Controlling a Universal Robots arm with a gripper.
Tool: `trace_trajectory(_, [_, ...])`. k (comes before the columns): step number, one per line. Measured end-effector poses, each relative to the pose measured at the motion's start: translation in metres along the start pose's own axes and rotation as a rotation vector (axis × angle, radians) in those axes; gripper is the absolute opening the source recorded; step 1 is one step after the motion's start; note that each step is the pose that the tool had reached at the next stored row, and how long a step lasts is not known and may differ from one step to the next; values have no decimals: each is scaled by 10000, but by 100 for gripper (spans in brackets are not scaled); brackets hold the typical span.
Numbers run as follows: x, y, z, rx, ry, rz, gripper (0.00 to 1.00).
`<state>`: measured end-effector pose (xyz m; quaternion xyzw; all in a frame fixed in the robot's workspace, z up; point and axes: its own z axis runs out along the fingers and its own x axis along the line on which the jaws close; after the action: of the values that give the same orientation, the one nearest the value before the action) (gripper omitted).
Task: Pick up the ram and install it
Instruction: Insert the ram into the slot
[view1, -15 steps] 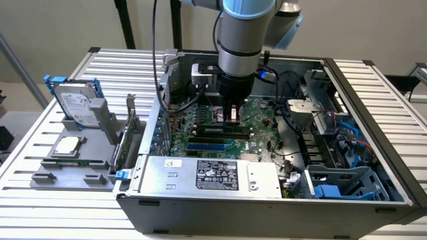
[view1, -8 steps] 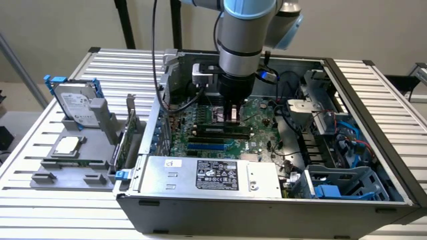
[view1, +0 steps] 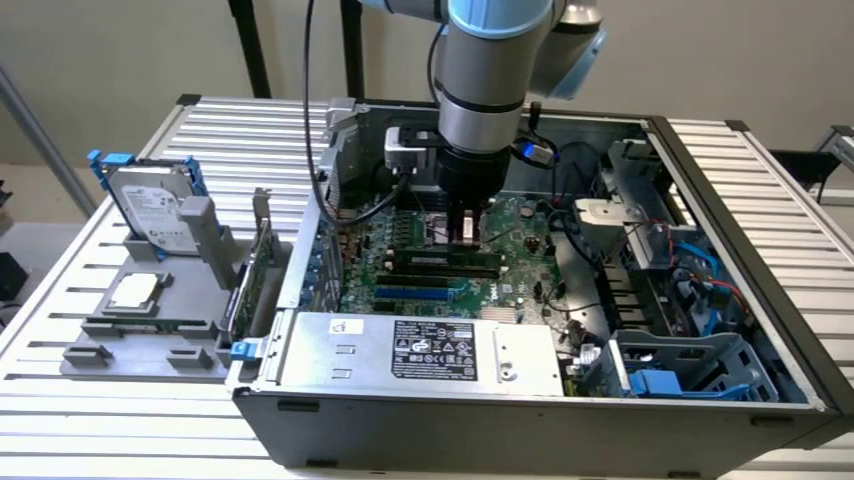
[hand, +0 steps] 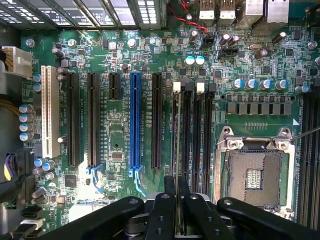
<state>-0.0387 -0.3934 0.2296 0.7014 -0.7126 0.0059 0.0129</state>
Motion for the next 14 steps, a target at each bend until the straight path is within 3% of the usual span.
trace_trajectory(5, [0,1,0,-1,37,-1,14])
trace_trajectory(14, [-6,7,16,0,35,1,14])
